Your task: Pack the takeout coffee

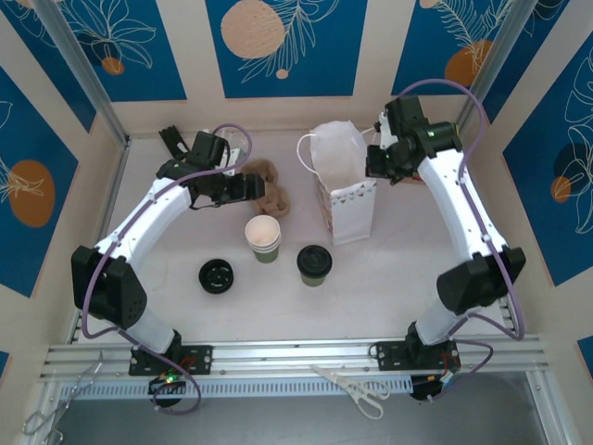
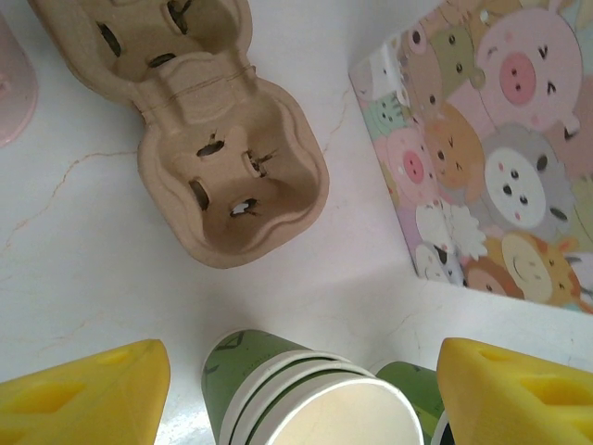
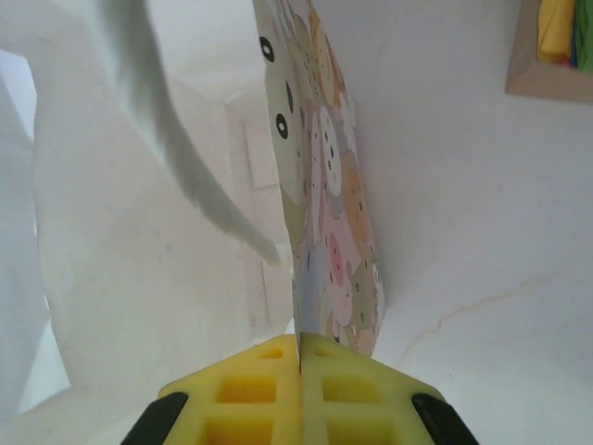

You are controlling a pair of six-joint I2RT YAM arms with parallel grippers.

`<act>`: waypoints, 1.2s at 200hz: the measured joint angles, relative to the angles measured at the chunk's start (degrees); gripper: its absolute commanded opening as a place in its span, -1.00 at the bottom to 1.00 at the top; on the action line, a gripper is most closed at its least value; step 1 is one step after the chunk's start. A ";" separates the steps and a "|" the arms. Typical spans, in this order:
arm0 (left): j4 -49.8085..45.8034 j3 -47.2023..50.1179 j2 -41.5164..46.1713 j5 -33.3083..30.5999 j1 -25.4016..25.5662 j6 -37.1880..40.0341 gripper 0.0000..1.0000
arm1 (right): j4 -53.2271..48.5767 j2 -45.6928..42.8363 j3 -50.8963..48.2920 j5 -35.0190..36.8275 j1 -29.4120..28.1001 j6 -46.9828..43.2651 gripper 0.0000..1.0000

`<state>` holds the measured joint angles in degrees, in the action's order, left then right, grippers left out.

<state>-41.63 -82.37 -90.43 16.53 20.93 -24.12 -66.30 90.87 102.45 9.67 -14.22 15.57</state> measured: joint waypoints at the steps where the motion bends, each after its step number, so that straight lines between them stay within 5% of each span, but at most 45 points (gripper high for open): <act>1: -0.02 0.00 0.00 0.00 0.00 0.00 0.52 | 0.02 -0.17 -0.20 0.00 0.02 -0.02 -1.00; 59: -0.02 0.28 0.13 0.57 0.09 -0.02 0.52 | 2.49 -9.35 -12.24 -1.16 3.19 -0.11 -0.91; 77: 0.00 0.46 0.37 0.76 0.09 -0.44 0.52 | 2.78 -10.10 -13.25 -1.55 4.20 -0.33 -0.53; 104: -0.04 0.52 0.39 0.85 0.44 -1.46 0.48 | 2.62 -10.16 -13.18 -2.95 4.33 -0.37 -0.29; 172: -2.51 -3.32 -5.49 -4.07 3.48 -4.20 0.32 | 2.62 -13.14 -8.41 -4.59 1.42 1.42 0.10; 197: -4.00 -7.54 -10.38 -7.17 5.05 -5.53 0.21 | 2.93 -14.91 -8.28 -4.81 0.68 2.60 0.57; 209: -4.33 -8.98 -12.17 -8.13 5.60 -6.27 0.17 | 3.32 -15.39 -8.35 -4.98 0.66 3.43 0.99; 240: -5.38 -12.02 -15.93 -11.06 6.16 -8.02 0.18 | 5.44 -16.20 -9.18 -5.66 0.48 4.02 0.98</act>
<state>-47.00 -94.39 -106.37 5.48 27.09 -32.14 -60.86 74.67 93.27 4.01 -13.74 19.59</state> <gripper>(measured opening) 0.588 0.989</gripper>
